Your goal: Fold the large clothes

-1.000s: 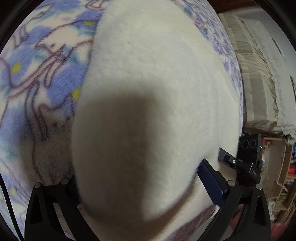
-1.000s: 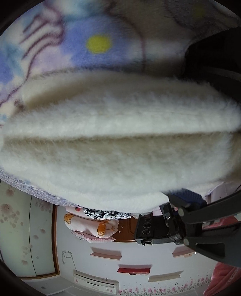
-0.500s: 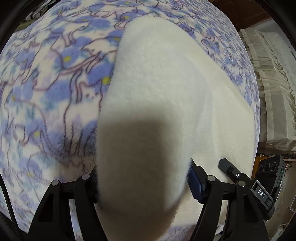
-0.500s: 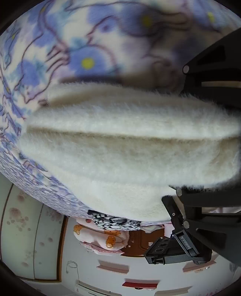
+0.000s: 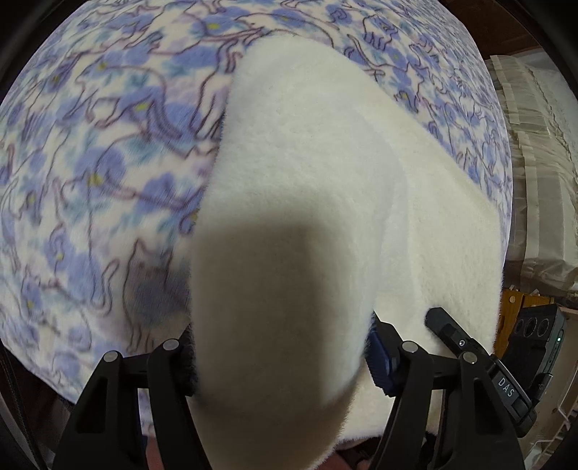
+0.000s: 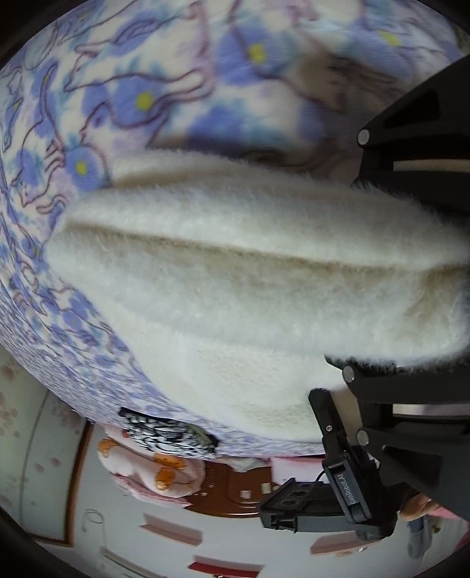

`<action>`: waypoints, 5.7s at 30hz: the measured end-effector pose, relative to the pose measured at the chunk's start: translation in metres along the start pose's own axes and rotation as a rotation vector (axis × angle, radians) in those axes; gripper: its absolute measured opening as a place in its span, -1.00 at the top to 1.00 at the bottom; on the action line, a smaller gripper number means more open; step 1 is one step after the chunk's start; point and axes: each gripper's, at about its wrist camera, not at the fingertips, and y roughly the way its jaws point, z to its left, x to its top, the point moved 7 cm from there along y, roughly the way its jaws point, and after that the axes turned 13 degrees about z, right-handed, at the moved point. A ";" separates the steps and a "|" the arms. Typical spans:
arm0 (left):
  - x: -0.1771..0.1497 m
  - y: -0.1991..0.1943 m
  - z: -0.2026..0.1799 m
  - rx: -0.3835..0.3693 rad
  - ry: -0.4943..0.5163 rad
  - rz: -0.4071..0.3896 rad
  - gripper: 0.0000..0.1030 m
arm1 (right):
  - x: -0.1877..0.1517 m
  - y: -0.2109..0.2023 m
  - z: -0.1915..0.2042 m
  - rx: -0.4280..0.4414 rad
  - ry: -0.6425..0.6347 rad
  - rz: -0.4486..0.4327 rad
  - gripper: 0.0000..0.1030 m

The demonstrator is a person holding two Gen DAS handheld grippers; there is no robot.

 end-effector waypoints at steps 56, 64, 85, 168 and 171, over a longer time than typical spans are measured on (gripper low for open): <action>0.474 -0.598 0.355 0.119 0.274 -0.660 -0.24 | 0.305 0.165 0.622 0.081 -0.450 -0.471 0.20; 0.600 -0.457 0.433 0.104 0.130 -0.476 -0.27 | 0.391 0.297 0.547 0.017 -0.370 -0.287 0.20; 0.502 -0.430 0.472 0.189 -0.021 -0.503 -0.81 | 0.336 0.286 0.468 -0.202 -0.429 -0.246 -0.34; -0.203 -0.300 0.132 0.352 0.231 -0.580 -0.99 | -0.267 -0.093 0.229 -0.570 -0.197 -0.337 -1.00; -0.202 -0.299 0.130 0.357 0.243 -0.576 -0.99 | -0.267 -0.095 0.232 -0.585 -0.207 -0.354 -1.00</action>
